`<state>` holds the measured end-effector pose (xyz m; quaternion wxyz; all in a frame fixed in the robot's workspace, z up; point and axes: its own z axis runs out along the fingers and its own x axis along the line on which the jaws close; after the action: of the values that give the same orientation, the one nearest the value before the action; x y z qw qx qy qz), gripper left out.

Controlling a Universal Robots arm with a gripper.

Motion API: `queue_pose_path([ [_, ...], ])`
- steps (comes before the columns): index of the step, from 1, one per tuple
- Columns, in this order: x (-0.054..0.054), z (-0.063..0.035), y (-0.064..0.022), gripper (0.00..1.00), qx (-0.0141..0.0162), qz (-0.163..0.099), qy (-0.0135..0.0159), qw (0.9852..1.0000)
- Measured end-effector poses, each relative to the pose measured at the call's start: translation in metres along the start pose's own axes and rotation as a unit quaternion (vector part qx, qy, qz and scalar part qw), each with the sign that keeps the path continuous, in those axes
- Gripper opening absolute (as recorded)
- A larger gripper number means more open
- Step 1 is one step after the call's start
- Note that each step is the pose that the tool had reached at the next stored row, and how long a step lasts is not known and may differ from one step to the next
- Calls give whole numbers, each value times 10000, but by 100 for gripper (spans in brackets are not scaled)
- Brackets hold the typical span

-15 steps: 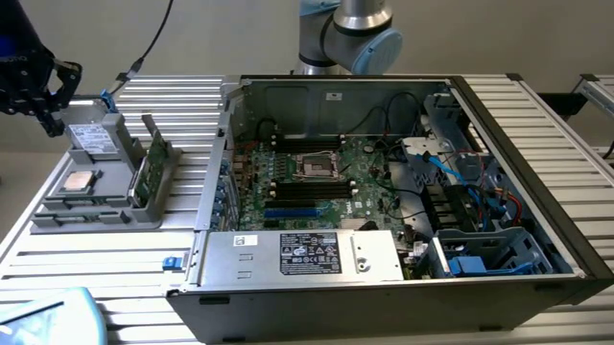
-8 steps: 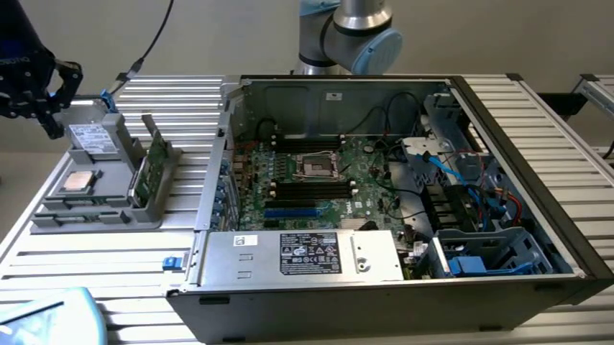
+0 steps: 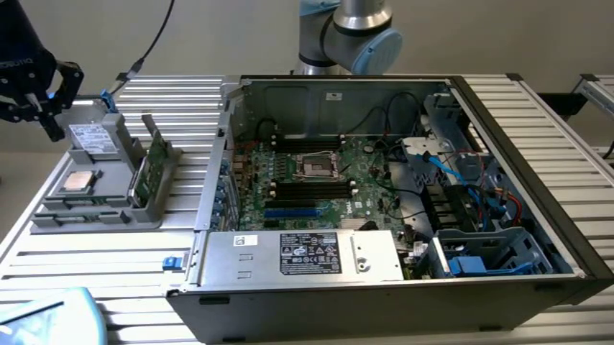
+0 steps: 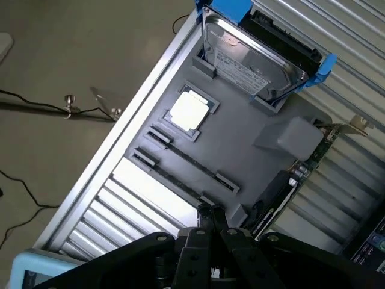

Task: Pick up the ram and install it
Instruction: 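Pick up the ram and move it above insertion slot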

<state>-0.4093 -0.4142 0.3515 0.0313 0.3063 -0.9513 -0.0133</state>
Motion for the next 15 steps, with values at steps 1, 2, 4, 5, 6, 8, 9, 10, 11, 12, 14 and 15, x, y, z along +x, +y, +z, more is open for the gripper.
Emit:
queue_pose_path([
  [1,0,3,0,11,4,-86,4,10000],
  [2,0,7,0,11,9,-177,8,9998],
  [4,-1,14,-1,11,19,-361,17,9993],
  [5,-1,18,-1,11,23,-451,20,9990],
  [6,-1,21,-1,11,28,-548,25,9985],
  [8,-1,28,-1,11,37,-725,33,9974],
  [9,-2,32,-1,11,42,-817,37,9966],
  [10,-2,36,-2,11,47,-906,41,9959],
  [11,-2,40,-2,11,52,-1001,44,9950],
  [12,-2,43,-2,11,56,-1093,49,9940],
  [14,-2,51,-2,11,65,-1271,57,9918],
  [15,-3,55,-3,11,70,-1358,60,9907],
])
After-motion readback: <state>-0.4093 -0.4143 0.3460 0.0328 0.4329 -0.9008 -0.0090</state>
